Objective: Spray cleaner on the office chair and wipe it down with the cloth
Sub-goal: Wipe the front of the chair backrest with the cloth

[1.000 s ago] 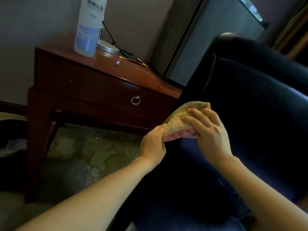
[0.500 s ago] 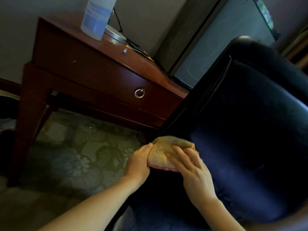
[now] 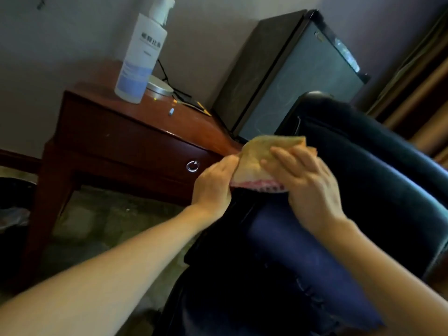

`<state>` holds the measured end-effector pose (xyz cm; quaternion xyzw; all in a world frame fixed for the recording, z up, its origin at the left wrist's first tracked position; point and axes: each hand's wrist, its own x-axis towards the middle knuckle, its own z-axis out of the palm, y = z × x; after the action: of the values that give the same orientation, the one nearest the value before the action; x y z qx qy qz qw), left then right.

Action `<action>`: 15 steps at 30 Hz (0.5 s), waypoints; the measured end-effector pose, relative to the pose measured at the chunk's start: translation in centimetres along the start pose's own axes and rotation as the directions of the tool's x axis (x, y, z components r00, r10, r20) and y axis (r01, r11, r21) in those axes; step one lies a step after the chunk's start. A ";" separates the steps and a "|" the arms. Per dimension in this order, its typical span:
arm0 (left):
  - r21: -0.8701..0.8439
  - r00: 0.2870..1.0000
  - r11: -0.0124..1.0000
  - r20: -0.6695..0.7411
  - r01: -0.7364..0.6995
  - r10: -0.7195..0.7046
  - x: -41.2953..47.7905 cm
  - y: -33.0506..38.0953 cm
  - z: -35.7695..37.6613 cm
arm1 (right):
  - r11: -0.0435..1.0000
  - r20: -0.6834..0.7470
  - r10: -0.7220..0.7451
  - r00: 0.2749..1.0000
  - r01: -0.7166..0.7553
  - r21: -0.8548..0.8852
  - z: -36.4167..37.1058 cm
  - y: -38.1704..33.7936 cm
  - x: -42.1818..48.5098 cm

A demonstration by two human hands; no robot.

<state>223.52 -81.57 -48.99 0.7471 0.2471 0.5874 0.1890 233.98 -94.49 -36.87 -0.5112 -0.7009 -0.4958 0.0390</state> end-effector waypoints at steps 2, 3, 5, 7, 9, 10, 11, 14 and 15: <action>0.043 0.991 0.990 0.000 -0.133 0.133 3.5 0.8 0.4 | 0.997 -0.001 0.005 1.000 -0.005 -0.077 -1.0 2.2 2.1; 0.062 0.978 0.976 0.019 -0.209 0.208 4.3 1.0 0.9 | 0.995 0.011 0.001 1.000 0.001 -0.101 -1.1 3.1 2.2; 0.074 0.948 0.946 0.073 -0.316 0.310 4.4 0.8 2.2 | 0.994 0.044 0.001 0.999 0.004 -0.105 -0.3 4.2 0.7; 0.074 0.930 0.929 0.101 -0.361 0.354 3.8 0.3 3.3 | 0.995 0.066 0.091 0.994 -0.089 -0.043 1.0 4.2 -2.3; 0.089 0.907 0.908 0.151 -0.409 0.394 3.7 -0.5 3.8 | 0.975 0.063 0.221 0.973 -0.223 0.023 2.2 3.5 -4.9; 0.103 0.894 0.895 0.177 -0.433 0.412 3.7 -0.9 3.9 | 0.964 0.054 0.262 0.964 -0.264 0.042 2.7 3.0 -5.8; 0.119 0.885 0.885 0.199 -0.449 0.422 3.5 -1.3 4.0 | 0.956 0.040 0.285 0.958 -0.287 0.059 3.2 2.3 -6.3; 0.129 0.873 0.881 0.258 -0.455 0.414 1.5 -2.9 4.2 | 0.945 0.039 0.308 0.951 -0.310 0.099 4.5 -0.2 -7.3; 0.124 0.869 0.882 0.279 -0.454 0.408 0.4 -3.5 4.3 | 0.947 0.054 0.299 0.953 -0.304 0.107 4.9 -1.1 -7.9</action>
<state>227.20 -78.50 -51.73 0.8642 0.1018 0.4927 0.0109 239.11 -96.23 -44.54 -0.6185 -0.6423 -0.4334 0.1304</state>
